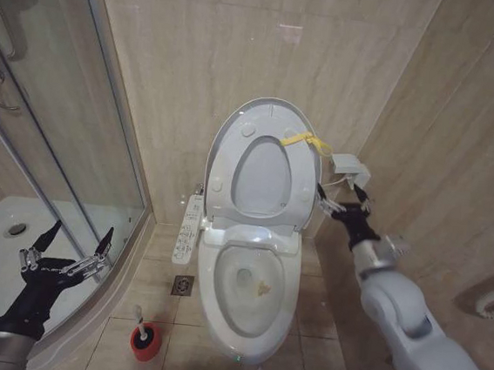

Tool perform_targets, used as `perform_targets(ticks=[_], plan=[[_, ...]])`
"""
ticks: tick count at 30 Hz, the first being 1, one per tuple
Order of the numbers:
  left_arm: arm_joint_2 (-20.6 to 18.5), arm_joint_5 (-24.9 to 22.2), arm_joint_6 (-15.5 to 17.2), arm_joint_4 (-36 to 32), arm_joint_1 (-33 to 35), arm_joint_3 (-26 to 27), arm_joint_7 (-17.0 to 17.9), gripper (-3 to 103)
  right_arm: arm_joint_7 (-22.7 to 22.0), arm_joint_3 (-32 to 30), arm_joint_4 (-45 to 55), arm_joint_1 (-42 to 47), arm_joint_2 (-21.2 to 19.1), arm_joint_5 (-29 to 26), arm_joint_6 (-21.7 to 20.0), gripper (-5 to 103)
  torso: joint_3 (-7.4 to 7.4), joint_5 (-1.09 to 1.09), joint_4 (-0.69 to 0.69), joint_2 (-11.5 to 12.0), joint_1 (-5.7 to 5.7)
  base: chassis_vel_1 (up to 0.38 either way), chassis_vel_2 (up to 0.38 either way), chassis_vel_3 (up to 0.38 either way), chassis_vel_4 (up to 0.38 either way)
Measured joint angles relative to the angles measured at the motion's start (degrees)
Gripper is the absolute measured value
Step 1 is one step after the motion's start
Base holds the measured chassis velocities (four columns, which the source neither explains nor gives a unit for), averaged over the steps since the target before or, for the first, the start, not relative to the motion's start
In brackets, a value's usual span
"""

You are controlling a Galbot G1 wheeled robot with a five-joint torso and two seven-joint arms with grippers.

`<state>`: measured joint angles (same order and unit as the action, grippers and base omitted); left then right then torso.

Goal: Open the toilet lid, clean the toilet bowl with a toilet brush, close the toilet lid, and flush.

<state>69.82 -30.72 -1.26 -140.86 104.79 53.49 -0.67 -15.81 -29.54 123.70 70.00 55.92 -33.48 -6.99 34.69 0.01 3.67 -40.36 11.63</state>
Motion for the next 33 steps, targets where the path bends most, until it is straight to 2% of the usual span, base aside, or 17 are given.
perform_targets(ticks=[1, 2, 6, 7, 10, 11, 14, 15, 16, 18, 24, 33], plan=[[0.0, 0.0, 0.0, 0.0, 0.0, 0.0, 0.0, 100, -0.3, -0.9, 2.0, 4.0, 1.5, 0.8, 0.2, 100, 0.00, -0.01, 0.02, 0.0, 0.00, 0.000, 0.000, 0.000, 0.000], [0.0, 0.0, 0.0, 0.0, 0.0, 0.0, 0.0, 100, -0.3, -0.9, 2.0, 4.0, 1.5, 0.8, 0.2, 100, 0.00, -0.01, 0.02, 0.0, 0.00, 0.000, 0.000, 0.000, 0.000], [0.0, 0.0, 0.0, 0.0, 0.0, 0.0, 0.0, 100, -0.9, -3.9, 8.4, 13.9, 7.9, 4.8, 1.3, 100, -0.01, 0.00, 0.02, 0.0, -0.01, 0.000, 0.000, 0.000, 0.000], [0.0, 0.0, 0.0, 0.0, 0.0, 0.0, 0.0, 100, -0.9, -3.9, 8.4, 13.9, 7.9, 4.8, 1.3, 100, -0.01, 0.00, 0.02, 0.0, -0.01, 0.000, 0.000, 0.000, 0.000], [0.0, 0.0, 0.0, 0.0, 0.0, 0.0, 0.0, 100, -0.8, -6.3, 11.9, 20.7, 13.7, 9.2, 2.9, 100, -0.01, 0.01, 0.00, 0.0, -0.01, 0.000, 0.000, 0.000, 0.000], [0.0, 0.0, 0.0, 0.0, 0.0, 0.0, 0.0, 100, -0.8, -6.3, 11.9, 20.7, 13.7, 9.2, 2.9, 100, -0.01, 0.01, 0.00, 0.0, -0.01, 0.000, 0.000, 0.000, 0.000], [0.0, 0.0, 0.0, 0.0, 0.0, 0.0, 0.0, 100, 0.2, -7.4, 11.5, 26.4, 18.8, 15.6, 7.4, 100, 0.00, 0.02, 0.00, 0.0, 0.00, 0.000, 0.000, 0.000, 0.000], [0.0, 0.0, 0.0, 0.0, 0.0, 0.0, 0.0, 100, 1.2, -7.5, 10.0, 28.2, 20.7, 18.6, 10.2, 100, 0.00, 0.01, 0.02, 0.0, -0.01, 0.000, 0.000, 0.000, 0.000], [0.0, 0.0, 0.0, 0.0, 0.0, 0.0, 0.0, 100, 1.2, -7.5, 10.0, 28.2, 20.7, 18.6, 10.2, 100, 0.00, 0.01, 0.02, 0.0, -0.01, 0.000, 0.000, 0.000, 0.000], [0.0, 0.0, 0.0, 0.0, 0.0, 0.0, 0.0, 100, 3.0, -7.8, 5.7, 29.9, 23.2, 23.7, 14.9, 100, 0.00, 0.00, 0.01, 0.0, -0.01, 0.000, 0.000, 0.000, 0.000], [0.0, 0.0, 0.0, 0.0, 0.0, 0.0, 0.0, 100, 4.2, -7.7, 0.2, 31.0, 24.4, 24.0, 17.8, 100, 0.00, 0.00, -0.02, 0.0, 0.00, 0.000, 0.000, 0.000, 0.000], [0.0, 0.0, 0.0, 0.0, 0.0, 0.0, 0.0, 100, 6.5, -9.3, 2.6, 32.5, 24.3, 20.8, 18.6, 100, 0.00, 0.00, 0.00, 0.0, 0.00, 0.000, 0.000, 0.000, 0.000]])
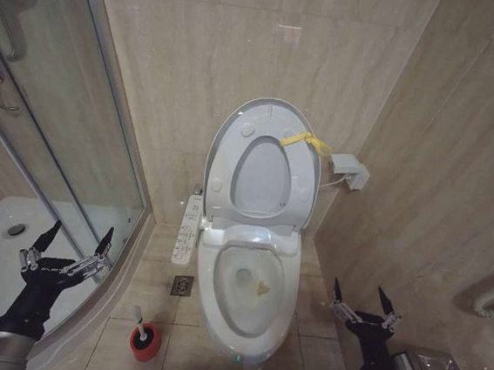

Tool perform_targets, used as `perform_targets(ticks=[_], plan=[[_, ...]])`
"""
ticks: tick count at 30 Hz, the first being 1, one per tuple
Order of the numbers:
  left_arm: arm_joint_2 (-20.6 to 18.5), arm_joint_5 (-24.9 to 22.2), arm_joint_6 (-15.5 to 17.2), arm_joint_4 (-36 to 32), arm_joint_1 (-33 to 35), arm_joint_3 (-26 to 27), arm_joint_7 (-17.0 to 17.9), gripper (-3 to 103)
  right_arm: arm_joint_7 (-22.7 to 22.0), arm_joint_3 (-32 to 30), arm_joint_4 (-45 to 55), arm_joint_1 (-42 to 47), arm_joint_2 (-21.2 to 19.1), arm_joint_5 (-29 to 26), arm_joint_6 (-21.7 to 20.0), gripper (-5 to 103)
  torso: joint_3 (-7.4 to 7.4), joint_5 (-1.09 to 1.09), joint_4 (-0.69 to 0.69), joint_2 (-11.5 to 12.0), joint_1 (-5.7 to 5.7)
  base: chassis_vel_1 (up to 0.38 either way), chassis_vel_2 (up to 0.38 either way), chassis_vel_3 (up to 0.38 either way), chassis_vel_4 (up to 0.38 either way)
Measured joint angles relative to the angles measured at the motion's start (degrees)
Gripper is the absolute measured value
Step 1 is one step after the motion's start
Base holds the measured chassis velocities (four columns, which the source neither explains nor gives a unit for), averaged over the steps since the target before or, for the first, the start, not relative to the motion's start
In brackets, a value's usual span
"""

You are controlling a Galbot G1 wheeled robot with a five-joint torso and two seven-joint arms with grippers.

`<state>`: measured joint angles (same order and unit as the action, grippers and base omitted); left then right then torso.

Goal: Open the toilet lid, clean the toilet bowl with a toilet brush, close the toilet lid, and flush.

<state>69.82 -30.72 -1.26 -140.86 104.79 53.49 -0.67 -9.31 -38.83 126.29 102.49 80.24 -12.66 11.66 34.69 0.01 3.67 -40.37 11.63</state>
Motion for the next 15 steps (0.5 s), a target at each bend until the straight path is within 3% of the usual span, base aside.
perform_targets(ticks=[15], plan=[[0.0, 0.0, 0.0, 0.0, 0.0, 0.0, 0.0, 100, -0.5, -3.0, 10.2, 2.3, 3.1, -2.0, -1.3, 100, 0.00, 0.00, 0.00, 0.0, 0.00, 0.000, 0.000, 0.000, 0.000]])
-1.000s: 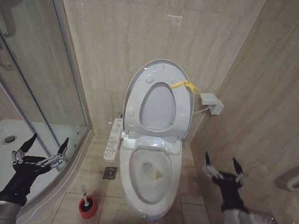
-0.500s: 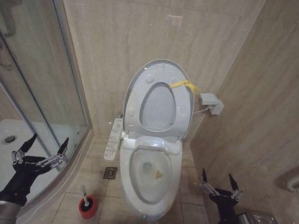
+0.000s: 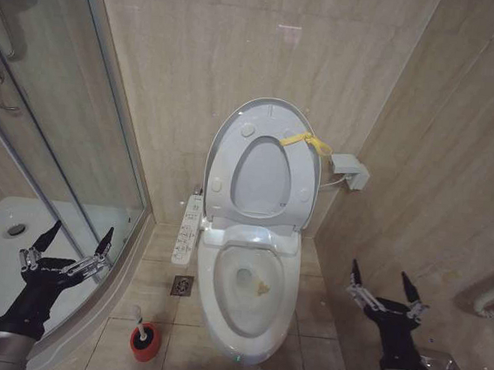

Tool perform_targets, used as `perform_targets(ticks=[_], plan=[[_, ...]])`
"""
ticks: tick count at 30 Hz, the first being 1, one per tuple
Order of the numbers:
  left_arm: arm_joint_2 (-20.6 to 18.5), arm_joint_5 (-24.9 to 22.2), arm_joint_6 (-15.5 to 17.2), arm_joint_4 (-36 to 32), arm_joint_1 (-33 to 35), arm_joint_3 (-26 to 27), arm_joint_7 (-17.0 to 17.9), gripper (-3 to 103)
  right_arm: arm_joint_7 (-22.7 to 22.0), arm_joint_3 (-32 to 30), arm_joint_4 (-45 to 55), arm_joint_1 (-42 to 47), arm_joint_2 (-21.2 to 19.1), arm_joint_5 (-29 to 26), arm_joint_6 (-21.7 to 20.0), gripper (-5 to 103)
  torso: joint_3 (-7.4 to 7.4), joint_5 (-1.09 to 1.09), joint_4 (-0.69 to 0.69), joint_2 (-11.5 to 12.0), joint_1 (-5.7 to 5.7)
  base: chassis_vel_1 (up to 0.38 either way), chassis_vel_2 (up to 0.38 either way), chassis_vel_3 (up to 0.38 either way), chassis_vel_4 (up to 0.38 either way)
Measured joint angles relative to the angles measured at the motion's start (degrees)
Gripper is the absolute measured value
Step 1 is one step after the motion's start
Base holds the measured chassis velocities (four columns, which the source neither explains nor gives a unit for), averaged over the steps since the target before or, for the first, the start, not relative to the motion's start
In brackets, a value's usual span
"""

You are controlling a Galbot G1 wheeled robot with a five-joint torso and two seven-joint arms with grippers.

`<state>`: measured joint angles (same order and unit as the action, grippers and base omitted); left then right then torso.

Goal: Open the toilet lid, clean the toilet bowl with a toilet brush, close the toilet lid, and flush.

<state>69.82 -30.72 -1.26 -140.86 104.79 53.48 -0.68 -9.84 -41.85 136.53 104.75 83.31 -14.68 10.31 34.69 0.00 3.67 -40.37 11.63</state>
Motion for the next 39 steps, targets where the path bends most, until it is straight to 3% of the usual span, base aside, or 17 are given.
perform_targets(ticks=[29, 39], plan=[[0.0, 0.0, 0.0, 0.0, 0.0, 0.0, 0.0, 100, -1.1, 0.0, 0.5, 0.2, 0.8, -1.1, -0.3, 100, 0.00, 0.00, 0.00, 0.0, 0.00, 0.000, 0.000, 0.000, 0.000], [0.9, 1.9, -1.6, 5.2, -1.7, -1.0, -0.1, 100, -1.1, 0.0, 0.4, 0.2, 0.8, -1.1, -0.3, 100, 0.00, -0.04, -0.02, 0.0, 0.00, 0.000, 0.000, 0.000, 0.000]])
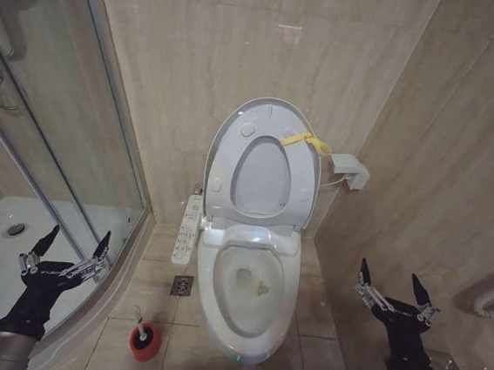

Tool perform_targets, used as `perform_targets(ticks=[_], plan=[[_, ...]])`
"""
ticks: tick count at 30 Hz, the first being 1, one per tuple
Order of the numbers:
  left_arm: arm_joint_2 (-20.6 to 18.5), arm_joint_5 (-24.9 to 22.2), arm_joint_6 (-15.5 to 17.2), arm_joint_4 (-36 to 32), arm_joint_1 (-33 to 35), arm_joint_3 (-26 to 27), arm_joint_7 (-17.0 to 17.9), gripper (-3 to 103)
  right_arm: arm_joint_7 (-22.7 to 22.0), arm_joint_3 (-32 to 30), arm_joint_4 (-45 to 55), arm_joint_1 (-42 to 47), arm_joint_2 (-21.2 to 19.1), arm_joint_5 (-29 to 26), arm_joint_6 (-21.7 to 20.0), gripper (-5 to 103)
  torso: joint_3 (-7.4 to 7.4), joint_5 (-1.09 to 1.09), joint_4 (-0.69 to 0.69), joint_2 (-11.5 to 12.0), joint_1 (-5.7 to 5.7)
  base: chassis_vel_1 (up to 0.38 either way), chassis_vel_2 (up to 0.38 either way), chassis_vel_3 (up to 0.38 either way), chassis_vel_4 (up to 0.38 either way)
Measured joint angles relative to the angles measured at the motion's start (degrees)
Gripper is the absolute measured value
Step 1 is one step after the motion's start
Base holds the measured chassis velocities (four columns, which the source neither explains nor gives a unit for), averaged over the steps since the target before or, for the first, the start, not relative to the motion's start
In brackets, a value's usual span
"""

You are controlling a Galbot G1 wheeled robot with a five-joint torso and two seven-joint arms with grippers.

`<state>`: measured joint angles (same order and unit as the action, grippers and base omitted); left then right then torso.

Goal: Open the toilet lid, clean the toilet bowl with a toilet brush, close the toilet lid, and flush.

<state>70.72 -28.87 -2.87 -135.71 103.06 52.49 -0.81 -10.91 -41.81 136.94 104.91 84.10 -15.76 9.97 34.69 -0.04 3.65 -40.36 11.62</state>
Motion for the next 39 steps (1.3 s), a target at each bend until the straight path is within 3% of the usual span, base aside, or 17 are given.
perform_targets(ticks=[21, 32, 37, 39], plan=[[6.9, 13.6, -11.3, 32.1, -12.7, -8.0, -2.0, 100, 0.0, 0.0, 0.0, 0.0, 0.0, 0.0, 0.0, 100, 0.00, 0.05, 0.03, 0.0, 0.00, 0.000, 0.000, 0.000, 0.000], [7.5, 14.8, -12.1, 33.6, -13.3, -9.0, -2.6, 100, 0.0, 0.0, 0.0, 0.0, 0.0, 0.1, 0.0, 100, 0.00, 0.04, 0.01, 0.0, 0.00, 0.000, 0.000, 0.000, 0.000], [9.7, 21.1, -14.0, 30.1, -10.1, -19.9, -11.4, 100, 0.0, 0.0, 0.0, 0.0, 0.0, 0.1, 0.0, 100, 0.00, 0.03, 0.03, 0.0, 0.00, 0.000, 0.000, 0.000, 0.000], [10.1, 22.2, -14.3, 28.8, -9.2, -21.8, -13.2, 100, 0.0, 0.0, 0.0, 0.0, 0.0, 0.1, 0.0, 100, 0.00, 0.07, 0.03, 0.0, 0.00, 0.000, 0.000, 0.000, 0.000]])
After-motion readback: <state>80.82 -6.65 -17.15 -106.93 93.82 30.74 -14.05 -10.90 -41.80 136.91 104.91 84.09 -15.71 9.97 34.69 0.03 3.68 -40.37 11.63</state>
